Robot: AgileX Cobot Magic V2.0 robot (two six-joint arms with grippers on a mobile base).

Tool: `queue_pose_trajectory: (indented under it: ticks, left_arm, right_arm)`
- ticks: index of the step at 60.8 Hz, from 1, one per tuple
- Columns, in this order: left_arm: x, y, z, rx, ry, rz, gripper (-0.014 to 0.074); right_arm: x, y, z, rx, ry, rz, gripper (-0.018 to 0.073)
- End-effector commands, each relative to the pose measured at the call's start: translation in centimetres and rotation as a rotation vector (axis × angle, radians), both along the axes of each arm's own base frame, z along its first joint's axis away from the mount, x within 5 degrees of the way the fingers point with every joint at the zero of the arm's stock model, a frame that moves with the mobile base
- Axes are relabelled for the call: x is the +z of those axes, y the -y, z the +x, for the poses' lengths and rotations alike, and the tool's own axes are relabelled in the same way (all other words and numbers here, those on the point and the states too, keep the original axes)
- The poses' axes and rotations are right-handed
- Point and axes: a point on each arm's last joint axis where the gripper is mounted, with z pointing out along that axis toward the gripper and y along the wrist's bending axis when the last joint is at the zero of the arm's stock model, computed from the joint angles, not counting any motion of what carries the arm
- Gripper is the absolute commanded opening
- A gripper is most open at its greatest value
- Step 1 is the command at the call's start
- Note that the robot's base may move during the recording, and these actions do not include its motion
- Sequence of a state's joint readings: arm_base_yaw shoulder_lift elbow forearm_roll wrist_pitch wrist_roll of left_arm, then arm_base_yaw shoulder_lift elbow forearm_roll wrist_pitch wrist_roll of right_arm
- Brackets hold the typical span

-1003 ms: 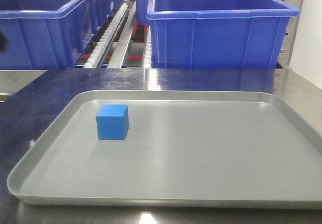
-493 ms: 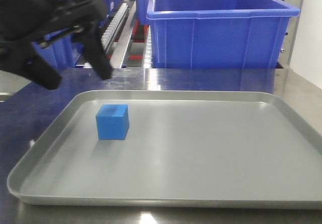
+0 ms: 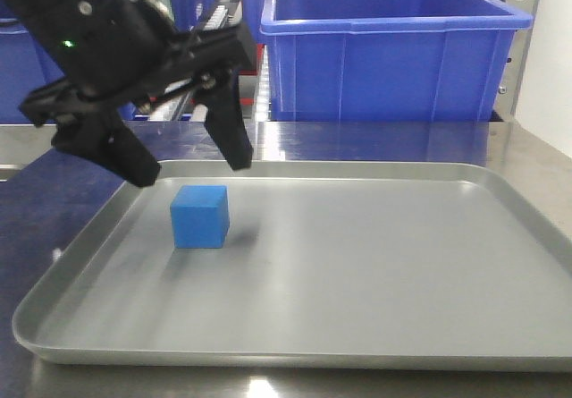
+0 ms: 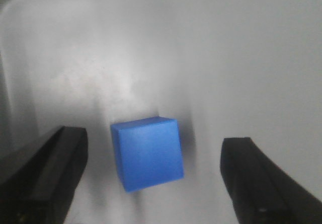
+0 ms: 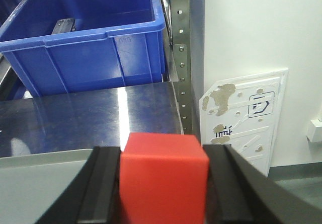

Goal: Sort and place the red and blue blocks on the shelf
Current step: 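Move the left gripper down over the blue cube, then close the left gripper around the blue cube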

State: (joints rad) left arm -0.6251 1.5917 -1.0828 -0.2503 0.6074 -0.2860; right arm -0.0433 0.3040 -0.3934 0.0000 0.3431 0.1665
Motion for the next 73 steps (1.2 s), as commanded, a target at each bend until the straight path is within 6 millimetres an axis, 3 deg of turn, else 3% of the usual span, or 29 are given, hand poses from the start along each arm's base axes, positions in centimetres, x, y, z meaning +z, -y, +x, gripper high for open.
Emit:
queue_pose_trajectory:
  ticks: [1,26,73]
  left_arm:
    - [2.1,0.4,0.2,0.018,0.072,-0.064,0.0562]
    - [0.4,0.8,0.8,0.016,0.034,-0.029,0.0533]
    - [0.2,0.9,0.9,0.019,0.042,-0.033,0.0533]
  right_arm:
    - [1.7,0.1,0.1,-0.007,0.109,-0.024,0.0056]
    - [1.7,0.1,0.1,-0.007,0.109,-0.024,0.0056]
    - [1.7,0.1,0.1,-0.007,0.109,-0.024,0.0056]
